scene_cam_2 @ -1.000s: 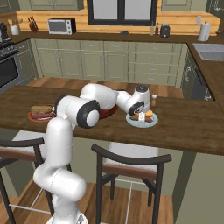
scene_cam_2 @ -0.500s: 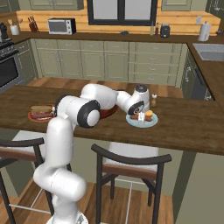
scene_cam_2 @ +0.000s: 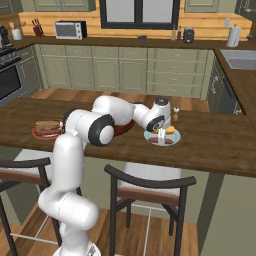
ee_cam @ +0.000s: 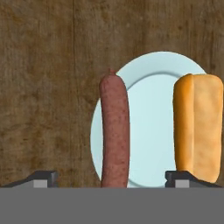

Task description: Place one bun and one sausage from the bowl on each plate.

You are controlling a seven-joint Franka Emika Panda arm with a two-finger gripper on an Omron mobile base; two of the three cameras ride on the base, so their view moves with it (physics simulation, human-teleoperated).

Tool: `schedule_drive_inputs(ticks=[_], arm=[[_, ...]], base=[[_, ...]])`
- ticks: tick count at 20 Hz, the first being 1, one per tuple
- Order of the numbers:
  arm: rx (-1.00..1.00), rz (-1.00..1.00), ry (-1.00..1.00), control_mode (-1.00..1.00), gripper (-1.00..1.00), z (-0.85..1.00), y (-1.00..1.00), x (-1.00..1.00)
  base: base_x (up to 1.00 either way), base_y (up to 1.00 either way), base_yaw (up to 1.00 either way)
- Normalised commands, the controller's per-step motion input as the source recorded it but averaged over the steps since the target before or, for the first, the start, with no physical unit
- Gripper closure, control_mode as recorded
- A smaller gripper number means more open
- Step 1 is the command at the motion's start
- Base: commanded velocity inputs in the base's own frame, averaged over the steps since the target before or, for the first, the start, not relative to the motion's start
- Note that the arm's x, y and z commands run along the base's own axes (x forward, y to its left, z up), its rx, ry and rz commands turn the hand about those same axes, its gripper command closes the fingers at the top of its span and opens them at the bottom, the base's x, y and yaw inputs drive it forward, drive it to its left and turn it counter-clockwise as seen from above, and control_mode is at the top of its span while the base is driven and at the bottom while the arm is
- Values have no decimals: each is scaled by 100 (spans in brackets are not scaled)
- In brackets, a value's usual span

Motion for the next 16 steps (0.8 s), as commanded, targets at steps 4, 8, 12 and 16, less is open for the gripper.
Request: schedule_drive_inputs(ticks=[4,8,12,16], arm=[[-1,0,0,-100,-100,29,0,-4],[-5,0,-14,-100,-100,94,0,-37],[-1,0,-11,-100,-100,98,2,-84],[0,1,-8,-100,-100,77,28,-100]], base=[[0,0,0],[0,0,0],[0,0,0],[0,0,0]])
